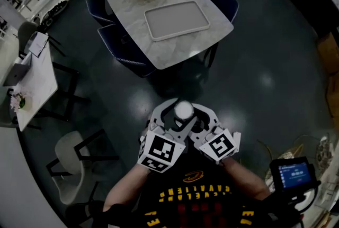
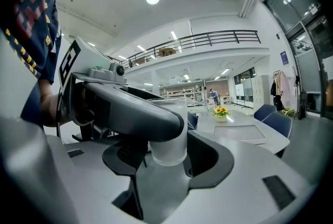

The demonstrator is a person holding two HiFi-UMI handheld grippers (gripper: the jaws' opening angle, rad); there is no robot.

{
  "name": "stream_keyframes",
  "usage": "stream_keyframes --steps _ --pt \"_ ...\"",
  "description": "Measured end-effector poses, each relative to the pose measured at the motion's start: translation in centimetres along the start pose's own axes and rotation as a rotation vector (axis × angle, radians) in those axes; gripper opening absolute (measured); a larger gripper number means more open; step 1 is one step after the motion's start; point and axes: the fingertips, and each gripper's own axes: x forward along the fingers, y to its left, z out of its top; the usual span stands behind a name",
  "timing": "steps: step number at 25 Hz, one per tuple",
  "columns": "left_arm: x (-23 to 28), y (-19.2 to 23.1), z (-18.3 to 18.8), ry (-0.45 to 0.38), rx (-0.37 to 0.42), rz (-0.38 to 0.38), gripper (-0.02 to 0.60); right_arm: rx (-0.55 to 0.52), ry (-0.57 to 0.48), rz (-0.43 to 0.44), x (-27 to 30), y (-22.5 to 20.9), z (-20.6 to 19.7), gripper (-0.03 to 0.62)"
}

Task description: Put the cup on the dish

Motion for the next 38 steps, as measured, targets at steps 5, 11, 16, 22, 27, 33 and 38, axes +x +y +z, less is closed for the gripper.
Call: stream_keyframes --steps 5,11,16,22,27,33,38 --pt "5.1 2.0 2.1 0.011 -0.007 0.037 0.268 0.006 -0.009 0.035 0.9 -5.7 0.6 0.244" --pt "11.3 4.1 5.0 0.036 -0.009 0.088 0.268 0.009 -0.024 0.095 1.5 -12.6 1.7 0.244" --pt "14.6 5.3 7.8 0.048 0.018 0.132 0.268 0.008 -0.061 0.132 1.8 -16.7 3.3 0.244" --pt "17.4 6.6 10.2 0.031 0.029 0.178 0.268 -0.008 -0.098 0.165 2.2 -20.2 4.9 0.244" --pt "21.0 7.3 11.8 0.015 0.015 0.193 0.268 -0.035 -0.086 0.176 2.1 -24.3 5.2 0.244" --pt "25.2 8.7 12.5 0.027 -0.008 0.195 0.268 -0.033 -0.072 0.187 2.7 -28.7 4.6 0.244" --pt "26.4 9.6 13.1 0.033 -0.017 0.195 0.268 -0.026 -0.063 0.186 3.3 -30.1 4.9 0.243"
